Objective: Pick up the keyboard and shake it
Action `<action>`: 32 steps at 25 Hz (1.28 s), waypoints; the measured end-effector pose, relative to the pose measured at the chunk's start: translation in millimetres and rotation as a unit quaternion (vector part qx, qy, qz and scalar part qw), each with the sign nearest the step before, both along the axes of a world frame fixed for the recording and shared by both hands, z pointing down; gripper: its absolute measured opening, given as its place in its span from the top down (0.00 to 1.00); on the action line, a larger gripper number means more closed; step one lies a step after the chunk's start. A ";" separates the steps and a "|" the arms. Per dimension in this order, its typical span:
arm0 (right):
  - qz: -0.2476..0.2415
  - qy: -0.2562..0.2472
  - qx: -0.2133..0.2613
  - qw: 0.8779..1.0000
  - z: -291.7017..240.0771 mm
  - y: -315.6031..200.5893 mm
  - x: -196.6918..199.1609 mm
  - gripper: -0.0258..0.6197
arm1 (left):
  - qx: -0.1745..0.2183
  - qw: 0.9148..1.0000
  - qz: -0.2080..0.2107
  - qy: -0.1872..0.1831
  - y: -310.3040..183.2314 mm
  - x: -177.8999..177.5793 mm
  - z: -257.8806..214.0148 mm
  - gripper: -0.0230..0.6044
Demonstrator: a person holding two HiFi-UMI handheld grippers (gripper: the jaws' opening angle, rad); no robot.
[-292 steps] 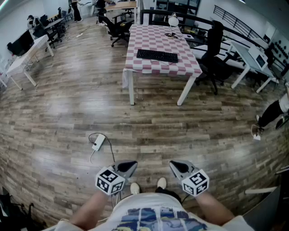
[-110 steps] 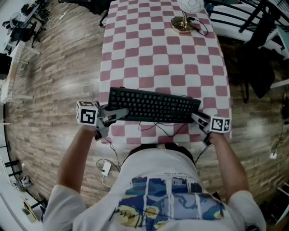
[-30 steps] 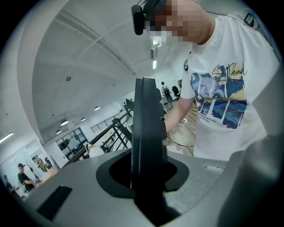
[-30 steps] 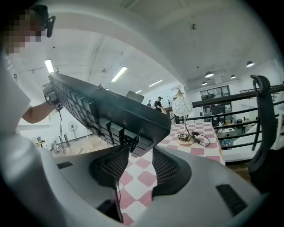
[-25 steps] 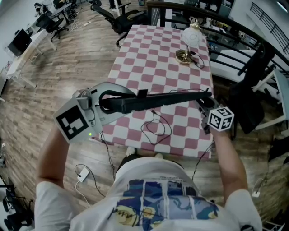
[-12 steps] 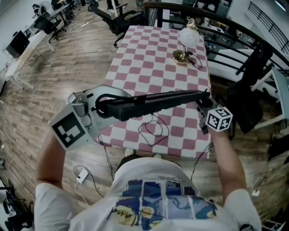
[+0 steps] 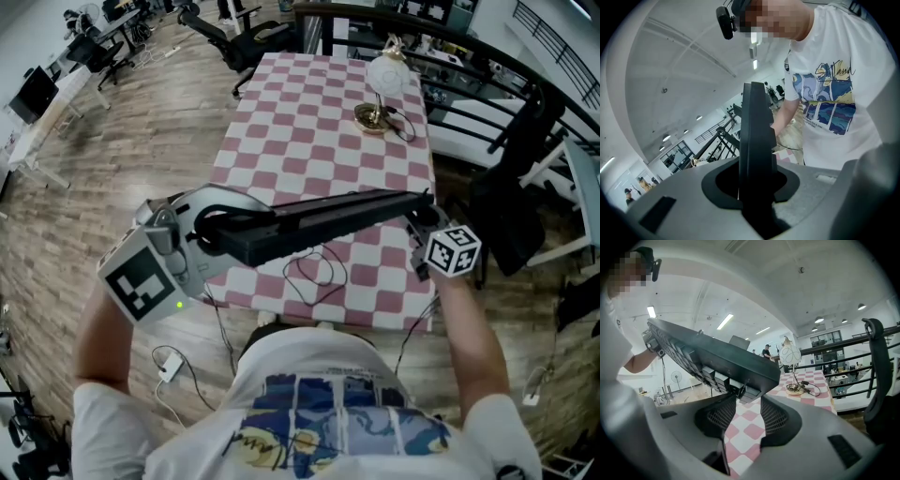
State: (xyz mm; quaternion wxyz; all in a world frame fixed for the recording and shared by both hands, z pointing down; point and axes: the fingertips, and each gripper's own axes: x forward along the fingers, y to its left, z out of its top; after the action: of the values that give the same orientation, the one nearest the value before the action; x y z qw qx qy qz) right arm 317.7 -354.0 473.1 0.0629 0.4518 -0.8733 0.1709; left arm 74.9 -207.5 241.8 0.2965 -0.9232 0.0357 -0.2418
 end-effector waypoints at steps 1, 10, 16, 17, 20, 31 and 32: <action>0.000 -0.001 0.001 1.000 0.2 -0.3 0.5 0.71 | 0.001 1.000 0.000 0.000 0.0 0.4 0.7 0.82; -0.003 -0.006 0.010 1.000 -1.3 -3.3 1.2 0.71 | 0.009 1.000 0.000 -0.003 0.1 2.2 0.5 0.82; -0.001 -0.007 0.010 1.000 -3.4 -5.9 -0.5 0.71 | 0.018 1.000 0.001 -0.007 -0.6 2.2 1.3 0.82; -0.001 -0.006 0.011 1.000 -3.3 -6.8 -0.3 0.71 | 0.018 1.000 0.001 -0.006 -0.8 2.1 1.6 0.82; 0.000 -0.004 0.010 1.000 -2.6 -8.2 0.7 0.71 | 0.019 1.000 0.000 -0.006 -1.9 1.7 2.4 0.82; 0.008 0.002 0.007 1.000 0.7 -13.2 8.3 0.71 | 0.029 0.999 0.002 -0.014 -5.1 9.6 6.8 0.82; 0.008 0.002 0.007 1.000 0.3 -12.9 9.5 0.71 | 0.030 0.999 0.003 -0.015 -4.9 10.8 6.0 0.82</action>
State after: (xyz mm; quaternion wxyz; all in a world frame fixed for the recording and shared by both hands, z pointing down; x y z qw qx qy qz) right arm 327.2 -366.9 473.4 0.0601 0.4596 -0.8707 0.1643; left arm 85.7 -212.4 247.8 0.3257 -0.9102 0.0357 -0.2533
